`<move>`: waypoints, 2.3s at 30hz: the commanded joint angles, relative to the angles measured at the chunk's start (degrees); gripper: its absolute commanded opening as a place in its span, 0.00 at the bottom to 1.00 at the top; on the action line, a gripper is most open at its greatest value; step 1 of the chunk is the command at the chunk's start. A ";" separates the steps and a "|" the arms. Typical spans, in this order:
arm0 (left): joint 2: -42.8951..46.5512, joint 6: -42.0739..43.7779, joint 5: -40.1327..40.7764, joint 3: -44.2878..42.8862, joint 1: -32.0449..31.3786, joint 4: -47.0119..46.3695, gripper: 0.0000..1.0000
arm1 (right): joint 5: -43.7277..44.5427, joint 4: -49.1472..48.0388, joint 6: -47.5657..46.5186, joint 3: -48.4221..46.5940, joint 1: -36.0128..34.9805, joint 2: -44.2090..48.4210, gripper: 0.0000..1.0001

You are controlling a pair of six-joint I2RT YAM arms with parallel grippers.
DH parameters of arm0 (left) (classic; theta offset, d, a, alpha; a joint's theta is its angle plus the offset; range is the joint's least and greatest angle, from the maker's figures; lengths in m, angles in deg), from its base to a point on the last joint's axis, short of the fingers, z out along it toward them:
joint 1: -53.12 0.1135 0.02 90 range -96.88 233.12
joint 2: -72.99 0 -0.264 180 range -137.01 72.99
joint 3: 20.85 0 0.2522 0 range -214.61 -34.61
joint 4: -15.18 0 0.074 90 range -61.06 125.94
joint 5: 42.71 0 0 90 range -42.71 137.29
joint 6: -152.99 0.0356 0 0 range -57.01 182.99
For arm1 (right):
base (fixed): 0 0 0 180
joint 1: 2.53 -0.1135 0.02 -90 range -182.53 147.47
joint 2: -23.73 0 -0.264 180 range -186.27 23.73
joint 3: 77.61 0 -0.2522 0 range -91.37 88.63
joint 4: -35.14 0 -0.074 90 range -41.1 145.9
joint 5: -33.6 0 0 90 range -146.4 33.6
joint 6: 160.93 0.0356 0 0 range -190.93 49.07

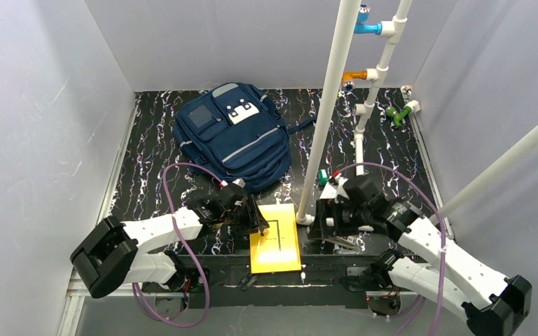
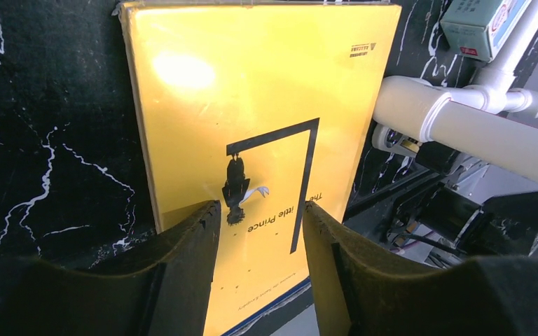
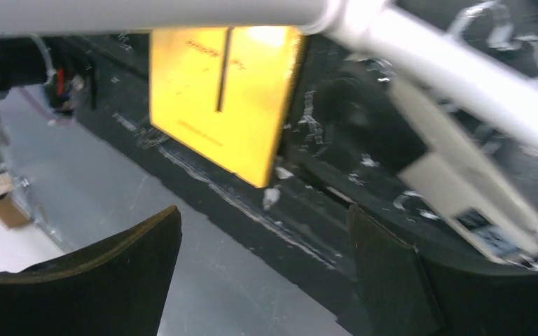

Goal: Pack the student bag
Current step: Pick up the book from the center of the board.

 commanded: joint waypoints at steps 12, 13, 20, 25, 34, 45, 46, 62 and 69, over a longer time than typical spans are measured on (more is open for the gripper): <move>-0.45 0.75 4.68 5.18 1.01 5.76 0.47 | 8.74 -35.87 33.49 20.66 -22.69 2.60 0.90; -0.13 0.61 4.70 5.25 0.95 5.95 0.47 | 9.63 -35.30 33.79 20.39 -23.47 2.05 0.89; 2.77 -0.68 4.46 6.77 0.99 5.93 0.47 | 9.48 -45.02 38.72 26.29 -24.63 -0.39 0.81; 3.34 -0.98 4.18 6.96 0.99 6.10 0.47 | 9.58 -48.15 40.71 28.61 -24.65 -1.49 0.75; 2.88 -0.69 3.21 6.22 1.01 6.38 0.48 | 11.00 -42.30 38.14 24.62 -25.51 -4.86 0.70; 8.83 1.41 4.60 5.45 0.97 10.95 0.51 | 14.10 -25.82 32.19 16.96 -28.00 -3.37 0.75; 8.92 1.55 4.69 5.24 0.96 11.22 0.51 | 13.81 -26.82 32.60 17.57 -28.32 -3.08 0.75; 6.68 0.36 2.96 7.66 0.86 8.21 0.49 | 18.64 -41.29 36.89 17.38 -33.43 -13.08 0.73; 7.79 -0.27 2.70 9.23 0.91 7.78 0.49 | 23.05 -47.33 38.43 17.63 -33.44 -14.27 0.72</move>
